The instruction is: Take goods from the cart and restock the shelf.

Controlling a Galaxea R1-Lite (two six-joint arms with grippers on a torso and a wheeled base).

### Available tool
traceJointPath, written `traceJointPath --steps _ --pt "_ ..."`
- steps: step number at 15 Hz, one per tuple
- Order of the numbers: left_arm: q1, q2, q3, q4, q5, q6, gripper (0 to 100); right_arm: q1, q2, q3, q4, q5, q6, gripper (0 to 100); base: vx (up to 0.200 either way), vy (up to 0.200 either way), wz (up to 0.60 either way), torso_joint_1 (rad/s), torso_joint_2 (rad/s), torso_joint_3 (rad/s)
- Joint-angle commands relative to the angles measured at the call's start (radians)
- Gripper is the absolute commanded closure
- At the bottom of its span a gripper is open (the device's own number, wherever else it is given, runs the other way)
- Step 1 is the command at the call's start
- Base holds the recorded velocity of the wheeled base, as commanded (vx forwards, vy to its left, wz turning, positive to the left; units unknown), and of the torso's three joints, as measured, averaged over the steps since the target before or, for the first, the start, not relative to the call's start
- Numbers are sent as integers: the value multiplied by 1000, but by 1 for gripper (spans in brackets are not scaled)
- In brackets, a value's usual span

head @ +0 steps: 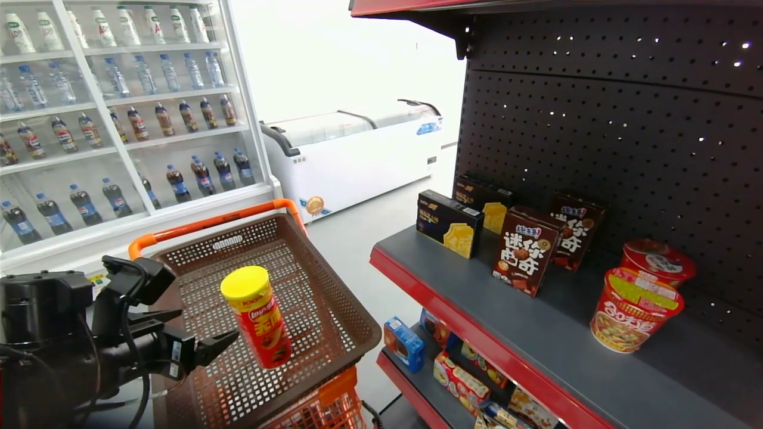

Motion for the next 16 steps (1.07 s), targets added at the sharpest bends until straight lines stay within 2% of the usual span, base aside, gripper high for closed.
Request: traceJointPath --steps 1,6,9,11,12,16 --pt "-6 159 42 -101 -1 -1 0 0 0 0 0 0 0 0 0 0 0 0 0 0" --pt "-10 329 19 -227 -6 -1 0 0 0 0 0 0 0 0 0 0 0 0 0 0" --pt "-15 395 -52 -236 -6 7 0 0 0 0 0 0 0 0 0 0 0 0 0 0" --pt "-23 425 -90 -274 -9 58 0 0 0 0 0 0 0 0 0 0 0 0 0 0" --pt "-30 433 -106 -276 -9 69 0 0 0 0 0 0 0 0 0 0 0 0 0 0" --pt "-79 472 -127 -274 -7 70 0 0 0 0 0 0 0 0 0 0 0 0 0 0"
